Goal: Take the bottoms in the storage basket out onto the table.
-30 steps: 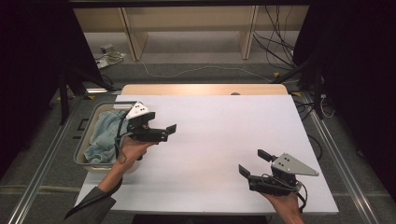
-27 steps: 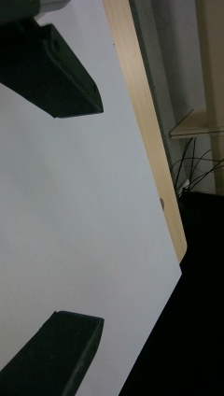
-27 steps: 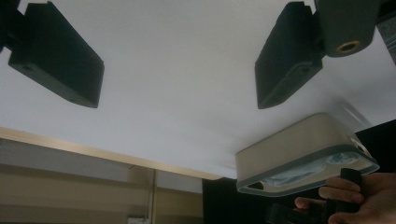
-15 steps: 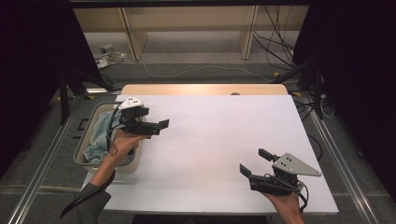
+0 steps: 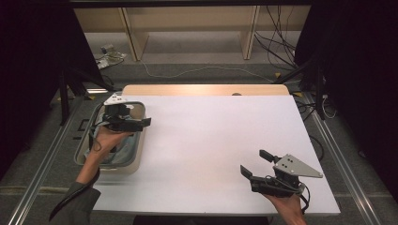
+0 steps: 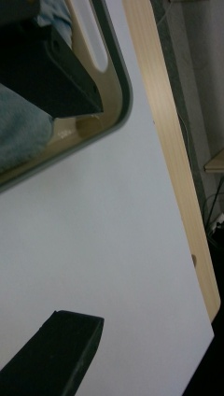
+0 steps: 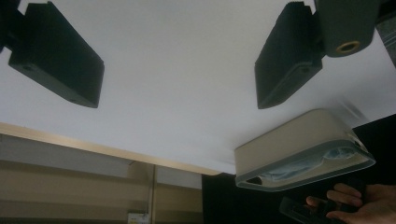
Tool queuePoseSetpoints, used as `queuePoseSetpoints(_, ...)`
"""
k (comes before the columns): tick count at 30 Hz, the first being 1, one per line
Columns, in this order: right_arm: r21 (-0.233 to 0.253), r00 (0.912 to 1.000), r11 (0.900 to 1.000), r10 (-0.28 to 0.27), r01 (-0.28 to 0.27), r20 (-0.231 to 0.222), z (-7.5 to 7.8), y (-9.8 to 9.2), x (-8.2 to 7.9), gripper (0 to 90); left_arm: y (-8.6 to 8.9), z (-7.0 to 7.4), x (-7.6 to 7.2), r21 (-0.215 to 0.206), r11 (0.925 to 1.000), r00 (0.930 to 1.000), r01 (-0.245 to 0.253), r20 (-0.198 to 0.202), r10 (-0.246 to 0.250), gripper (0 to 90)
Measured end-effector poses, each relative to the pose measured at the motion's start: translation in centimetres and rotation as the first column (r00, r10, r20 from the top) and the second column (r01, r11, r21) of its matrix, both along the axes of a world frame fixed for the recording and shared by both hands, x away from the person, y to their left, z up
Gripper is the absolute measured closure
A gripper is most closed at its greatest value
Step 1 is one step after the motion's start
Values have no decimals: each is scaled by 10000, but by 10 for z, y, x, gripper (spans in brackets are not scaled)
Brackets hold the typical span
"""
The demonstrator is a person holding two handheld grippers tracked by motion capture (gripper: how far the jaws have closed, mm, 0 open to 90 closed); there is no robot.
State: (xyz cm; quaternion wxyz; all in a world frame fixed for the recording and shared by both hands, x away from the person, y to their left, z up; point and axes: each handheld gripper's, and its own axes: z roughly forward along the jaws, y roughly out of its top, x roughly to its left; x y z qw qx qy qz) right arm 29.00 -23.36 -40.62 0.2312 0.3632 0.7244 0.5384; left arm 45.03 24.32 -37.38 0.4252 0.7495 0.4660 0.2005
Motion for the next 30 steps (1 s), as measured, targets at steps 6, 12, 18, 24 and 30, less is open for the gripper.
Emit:
queuePoseSetpoints(6,9,10000,10000,47,-47,-42,0,0,0,169,19,-5,4,708,9959,9974,-554,-428,586,4)
queuePoseSetpoints(12,-4,9999,10000,72,-72,-86,0,1,0,169,34,-12,7,1027,9898,9918,-987,-707,1063,7)
queuePoseSetpoints(18,19,9999,10000,73,-73,-78,-1,1,0,169,40,-21,10,1444,9844,9853,-1004,-1233,1185,13)
queuePoseSetpoints(24,-4,10000,10000,63,-63,-75,-1,1,0,169,46,-29,13,2063,9713,9742,-1187,-1651,1541,13)
queuePoseSetpoints(30,-27,9999,9999,107,-107,-50,0,1,0,169,53,-33,14,2082,9710,9641,-1177,-2105,1620,13)
